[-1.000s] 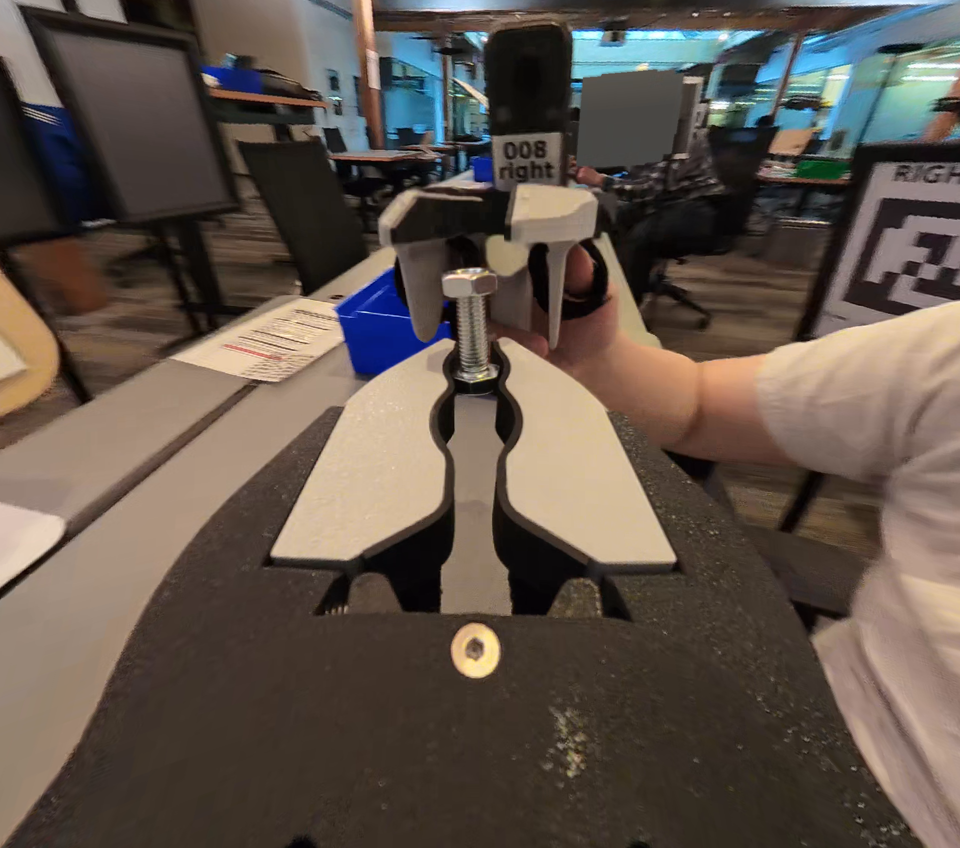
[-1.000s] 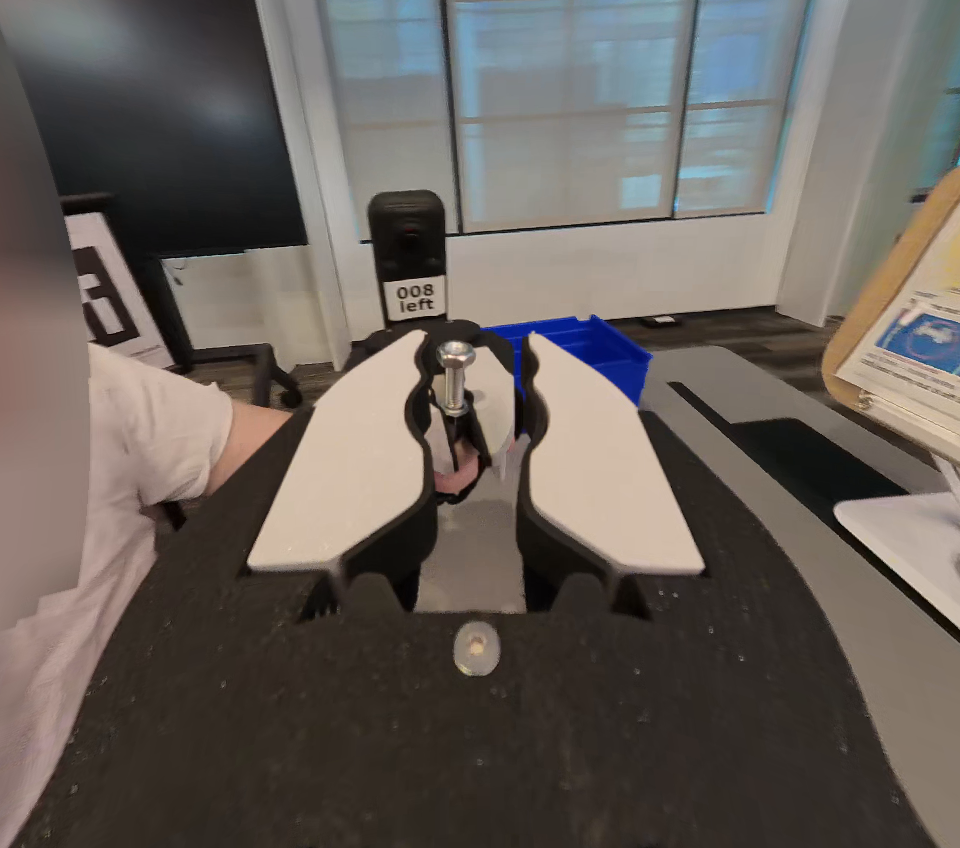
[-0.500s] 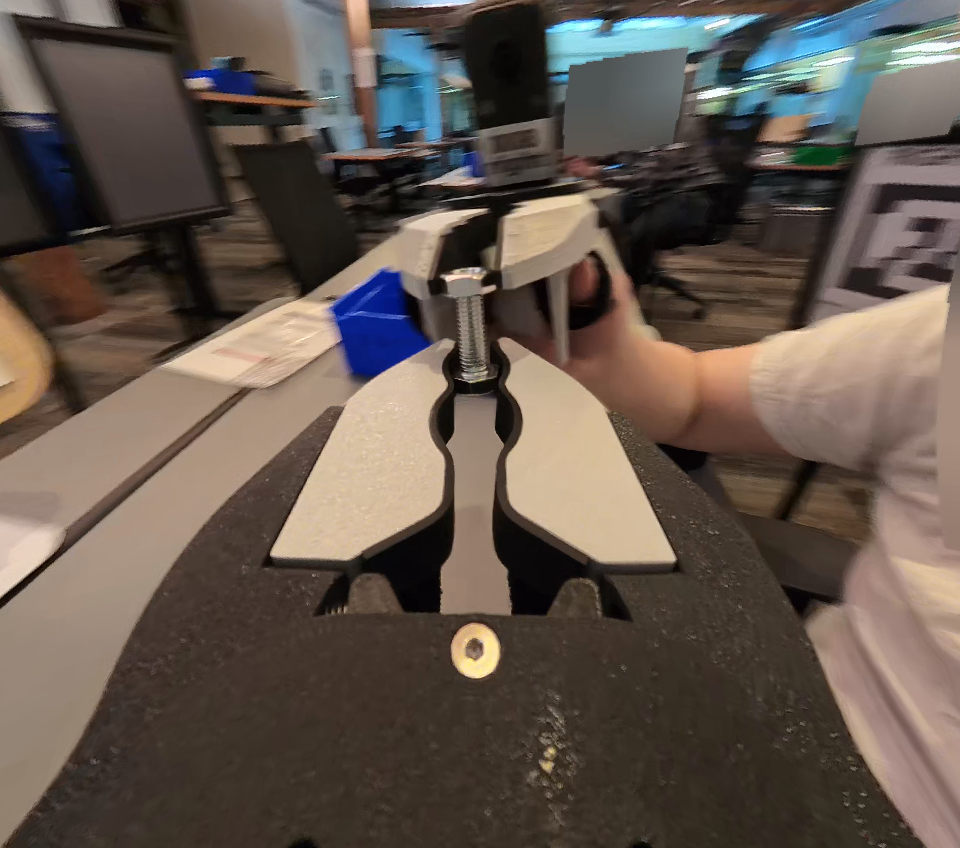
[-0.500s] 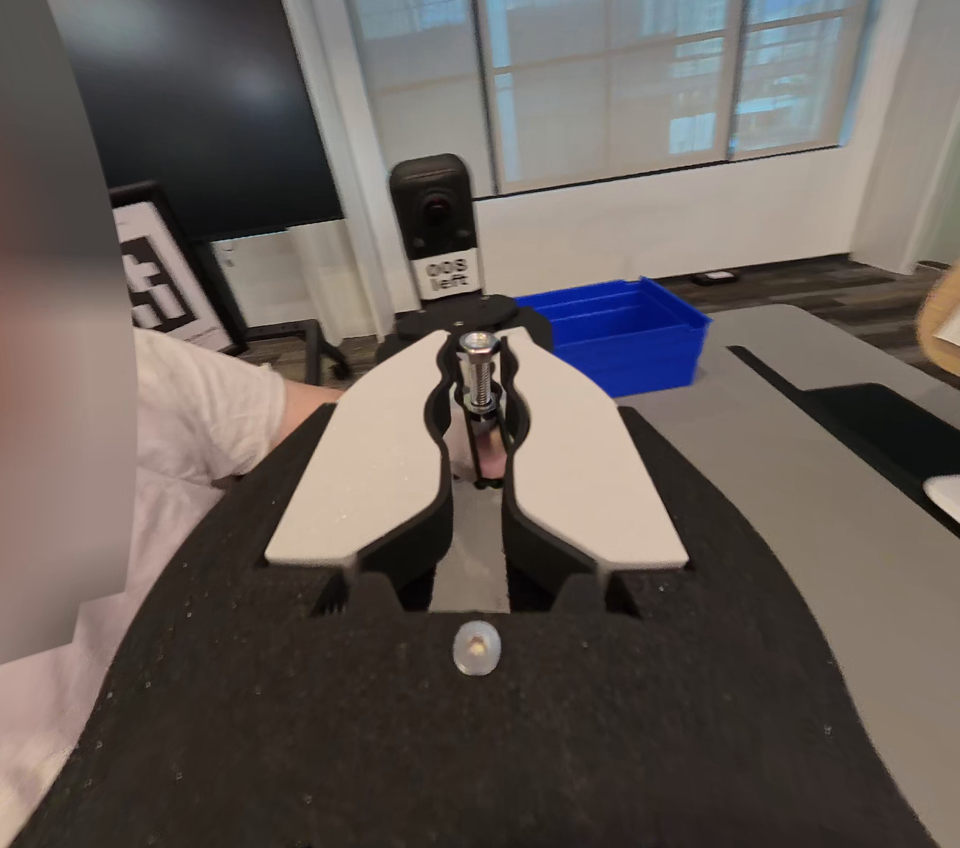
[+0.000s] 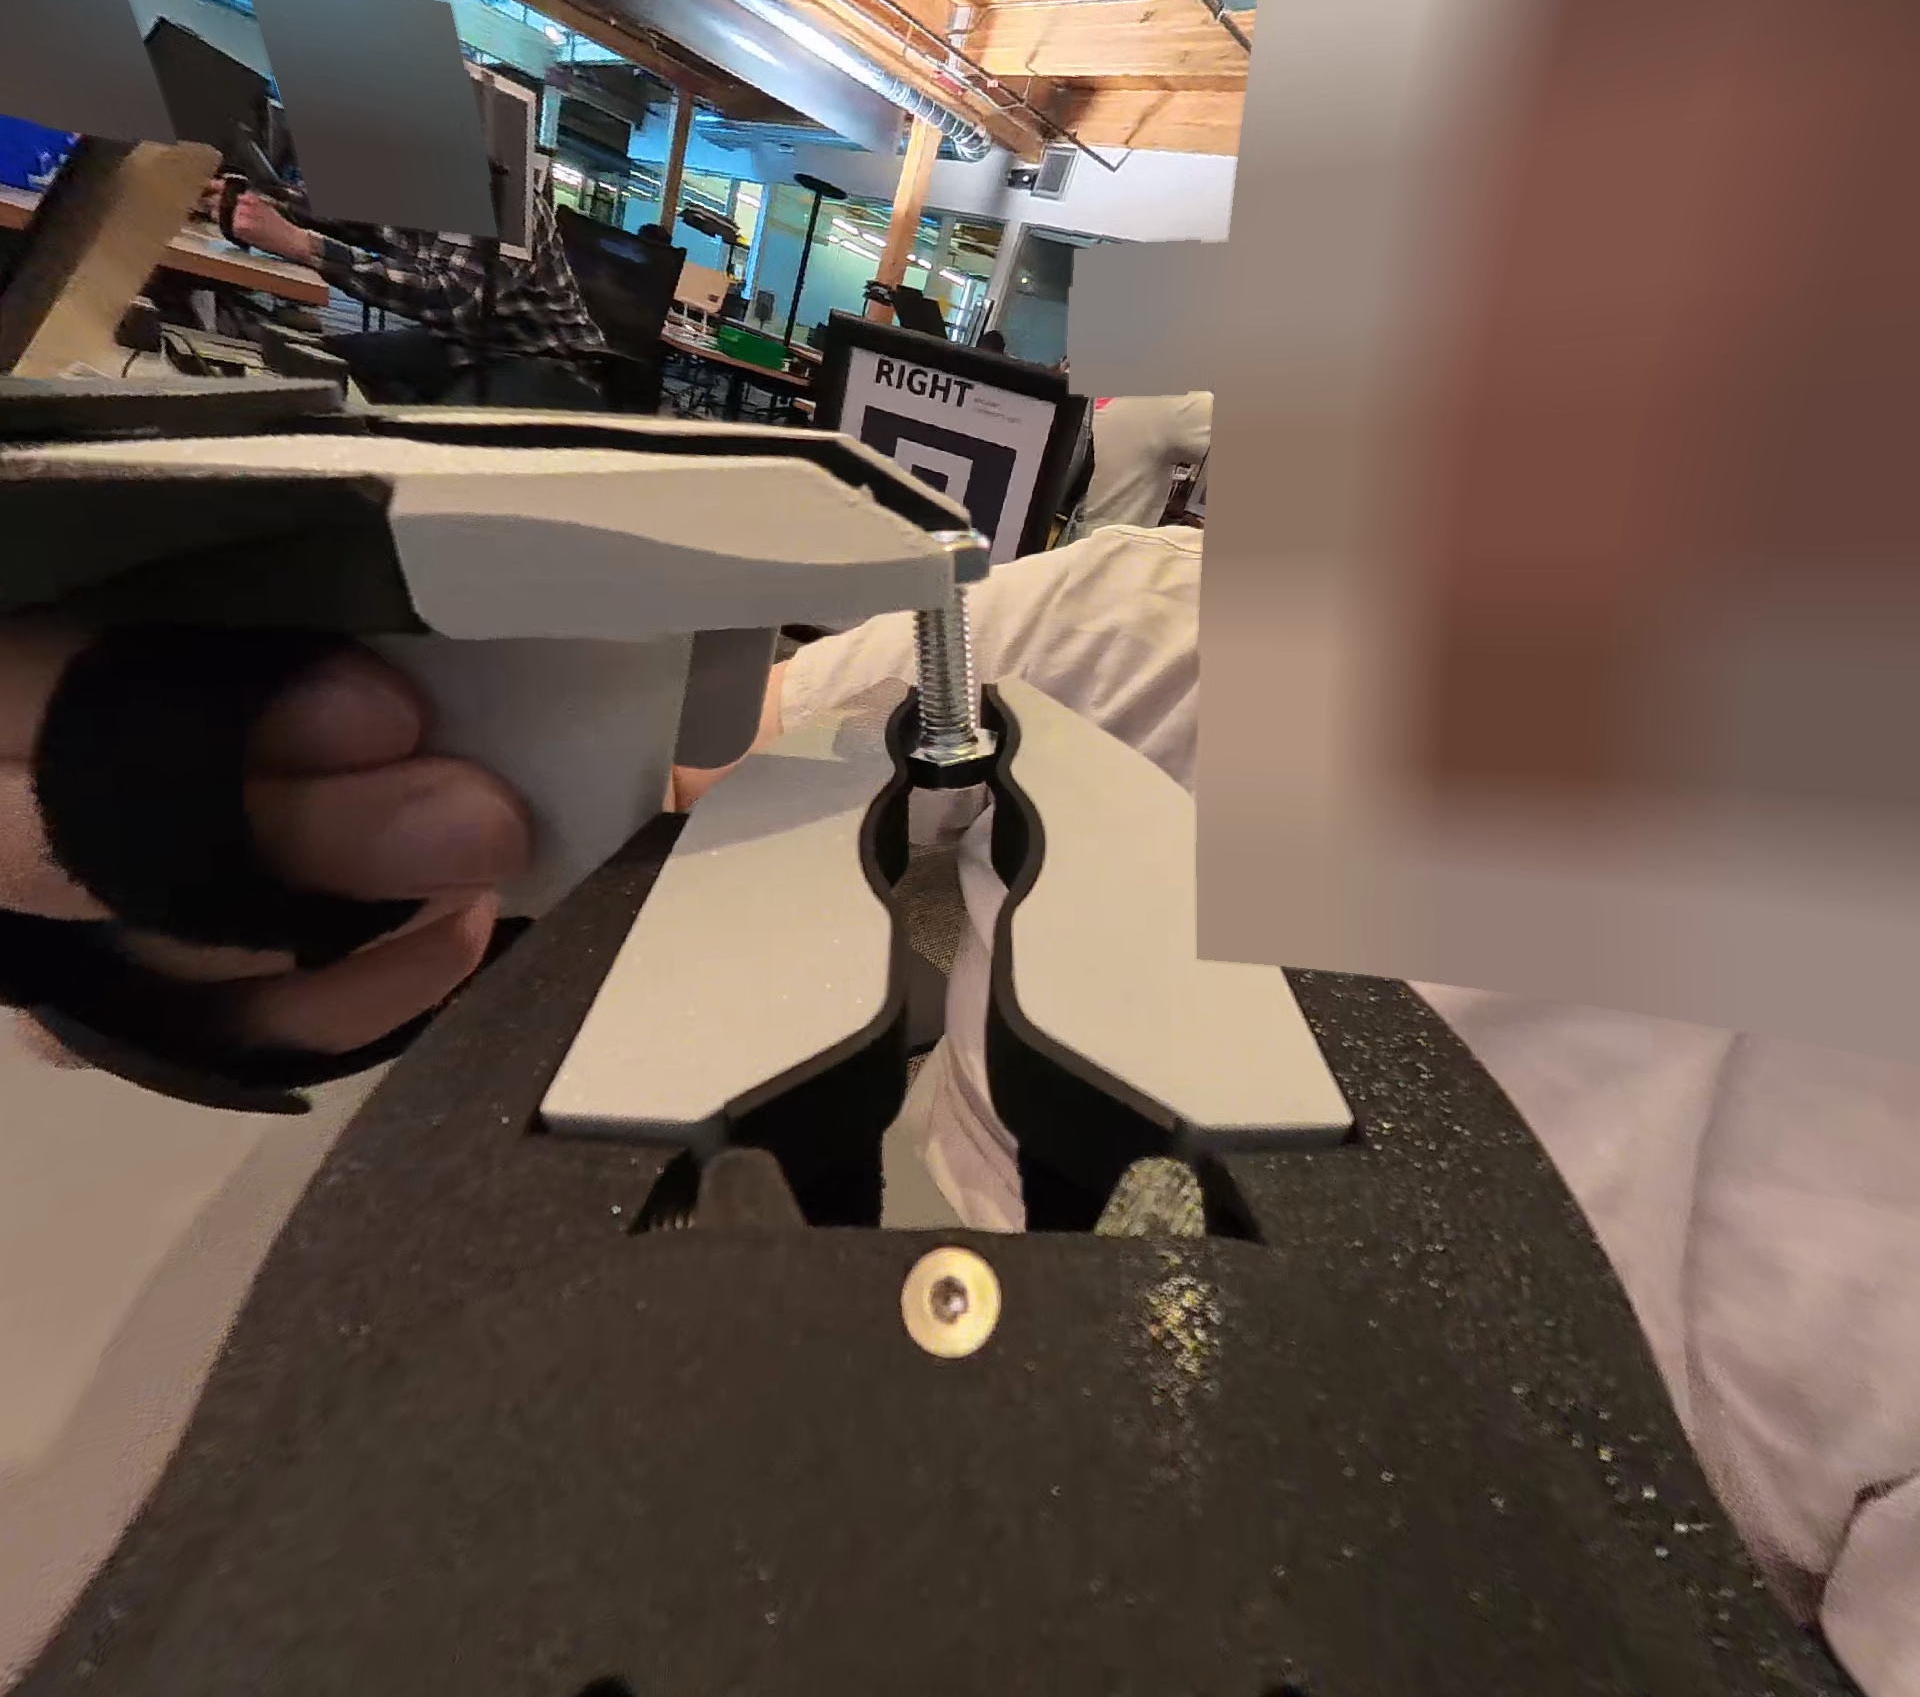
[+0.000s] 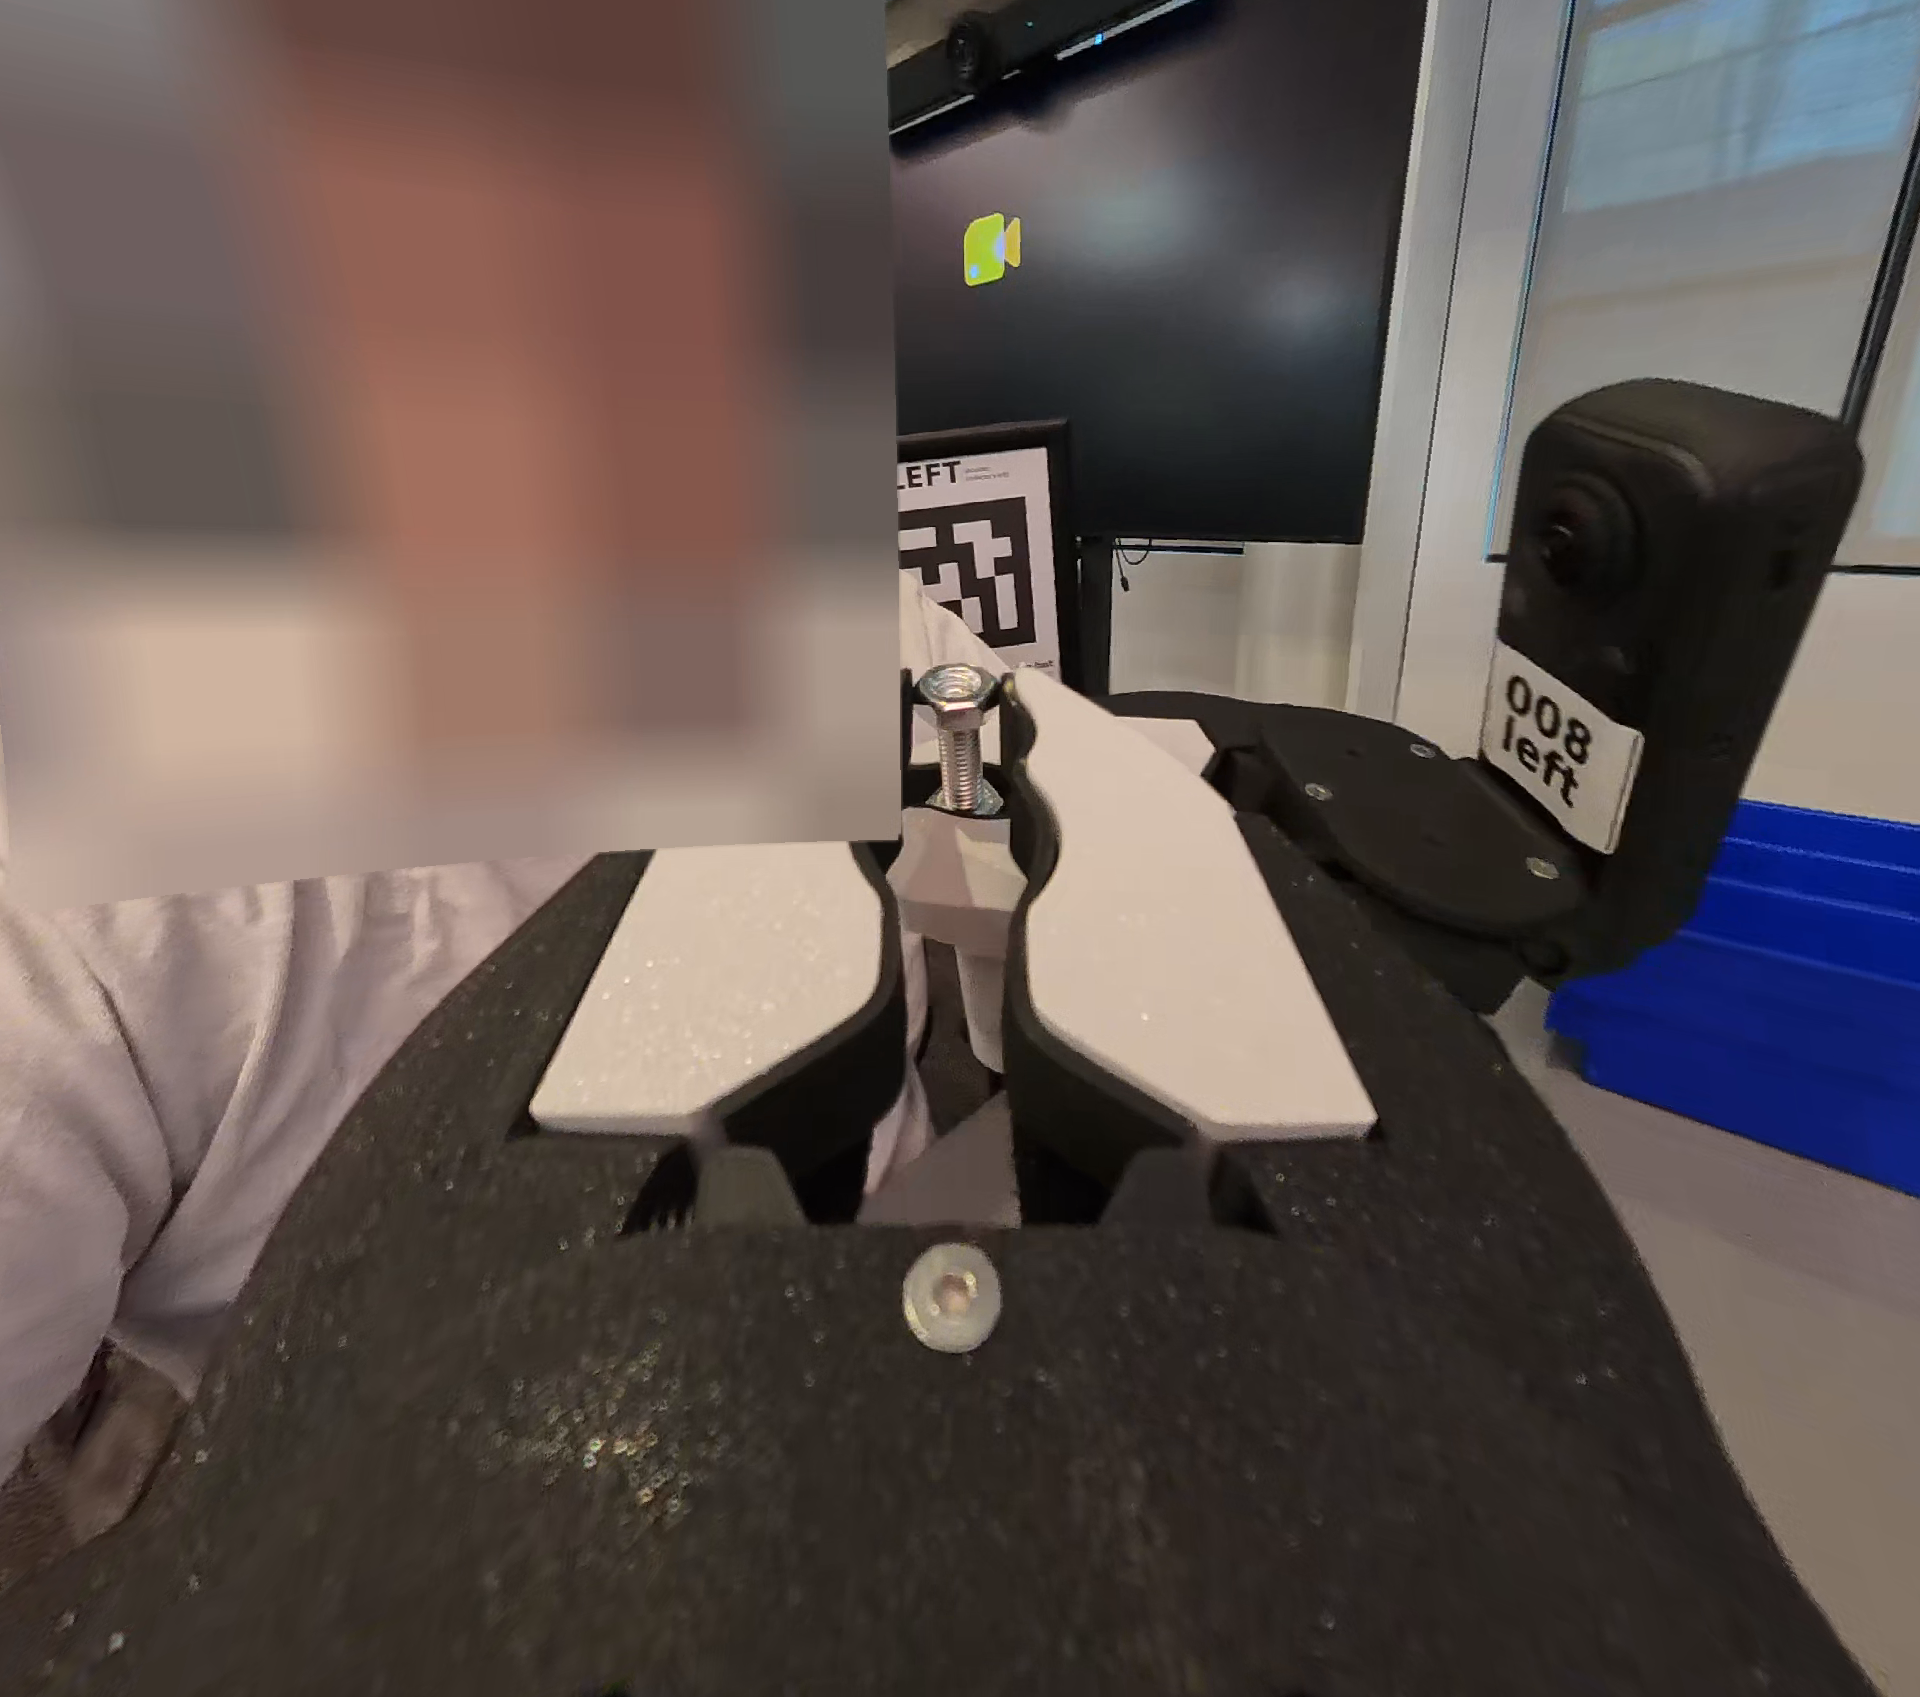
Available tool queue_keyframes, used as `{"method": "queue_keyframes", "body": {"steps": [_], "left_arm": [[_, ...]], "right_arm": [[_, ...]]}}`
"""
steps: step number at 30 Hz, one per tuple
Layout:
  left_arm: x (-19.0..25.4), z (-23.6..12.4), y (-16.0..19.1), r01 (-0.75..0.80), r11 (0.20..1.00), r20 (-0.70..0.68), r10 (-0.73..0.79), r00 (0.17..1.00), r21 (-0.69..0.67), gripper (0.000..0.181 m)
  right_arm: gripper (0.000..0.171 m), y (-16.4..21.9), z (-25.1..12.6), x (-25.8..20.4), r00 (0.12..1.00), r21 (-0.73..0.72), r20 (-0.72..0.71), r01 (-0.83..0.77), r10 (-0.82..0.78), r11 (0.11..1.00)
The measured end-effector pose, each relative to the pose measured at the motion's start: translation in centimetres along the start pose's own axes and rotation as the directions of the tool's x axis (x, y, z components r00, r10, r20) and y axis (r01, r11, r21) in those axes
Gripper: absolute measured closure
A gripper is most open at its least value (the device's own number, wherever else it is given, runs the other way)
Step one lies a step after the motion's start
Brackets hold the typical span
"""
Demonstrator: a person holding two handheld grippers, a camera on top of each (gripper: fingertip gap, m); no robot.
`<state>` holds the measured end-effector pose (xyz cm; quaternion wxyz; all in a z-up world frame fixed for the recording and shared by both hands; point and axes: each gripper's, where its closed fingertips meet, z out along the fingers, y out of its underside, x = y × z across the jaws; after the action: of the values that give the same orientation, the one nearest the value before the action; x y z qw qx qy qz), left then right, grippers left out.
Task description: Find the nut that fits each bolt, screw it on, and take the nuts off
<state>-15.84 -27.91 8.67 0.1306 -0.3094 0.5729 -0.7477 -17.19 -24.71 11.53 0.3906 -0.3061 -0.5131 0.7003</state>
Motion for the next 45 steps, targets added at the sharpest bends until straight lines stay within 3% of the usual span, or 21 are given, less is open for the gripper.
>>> {"method": "queue_keyframes", "body": {"steps": [7, 9, 12, 14, 17, 21, 23, 30, 37, 45], "left_arm": [[0.5, 0.0, -0.1, 0.084, 0.996, -0.089, -0.081, 0.993, 0.030, 0.171], [0.1, -0.4, -0.6, 0.037, 0.998, -0.035, -0.035, 0.999, 0.047, 0.171], [-1.9, -1.5, -1.2, -0.084, 0.996, 0.172, 0.079, 0.982, 0.017, 0.171], [-4.1, -3.1, -2.0, -0.183, 0.983, 0.386, 0.179, 0.905, -0.025, 0.172], [-7.0, -6.4, -3.4, -0.306, 0.947, 0.659, 0.290, 0.694, -0.095, 0.171], [-9.3, -10.2, -4.1, -0.354, 0.918, 0.850, 0.326, 0.414, -0.179, 0.171], [-9.8, -11.0, -4.1, -0.352, 0.915, 0.879, 0.325, 0.347, -0.200, 0.171], [-10.4, -11.4, -3.8, -0.334, 0.915, 0.903, 0.326, 0.281, -0.226, 0.171], [-10.6, -11.0, -3.4, -0.318, 0.920, 0.897, 0.326, 0.297, -0.229, 0.171], [-10.3, -10.5, -3.4, -0.303, 0.930, 0.879, 0.313, 0.360, -0.207, 0.171]], "right_arm": [[0.156, 0.0, 0.0, 0.1, 0.999, -0.009, -0.019, 0.035, -0.035, 0.999], [0.156, -0.4, -0.2, 0.6, 0.998, 0.010, -0.058, 0.031, -0.030, 0.999], [0.135, -1.7, -1.3, 2.4, 0.973, 0.018, -0.225, 0.065, -0.059, 0.998], [0.133, -2.9, -2.6, 3.5, 0.927, 0.008, -0.360, 0.115, -0.104, 0.993], [0.135, -4.9, -4.5, 5.2, 0.798, -0.007, -0.583, 0.185, -0.155, 0.983], [0.139, -4.3, -6.5, 7.8, 0.565, -0.117, -0.799, 0.190, -0.206, 0.975], [0.136, -3.3, -6.5, 8.7, 0.509, -0.140, -0.836, 0.162, -0.204, 0.977], [0.139, -1.5, -7.0, 10.3, 0.443, -0.069, -0.891, 0.092, -0.103, 0.993], [0.149, -1.0, -6.7, 10.5, 0.418, -0.115, -0.897, 0.089, -0.142, 0.989], [0.158, -0.9, -6.2, 10.2, 0.466, -0.148, -0.869, 0.072, -0.164, 0.986]]}}
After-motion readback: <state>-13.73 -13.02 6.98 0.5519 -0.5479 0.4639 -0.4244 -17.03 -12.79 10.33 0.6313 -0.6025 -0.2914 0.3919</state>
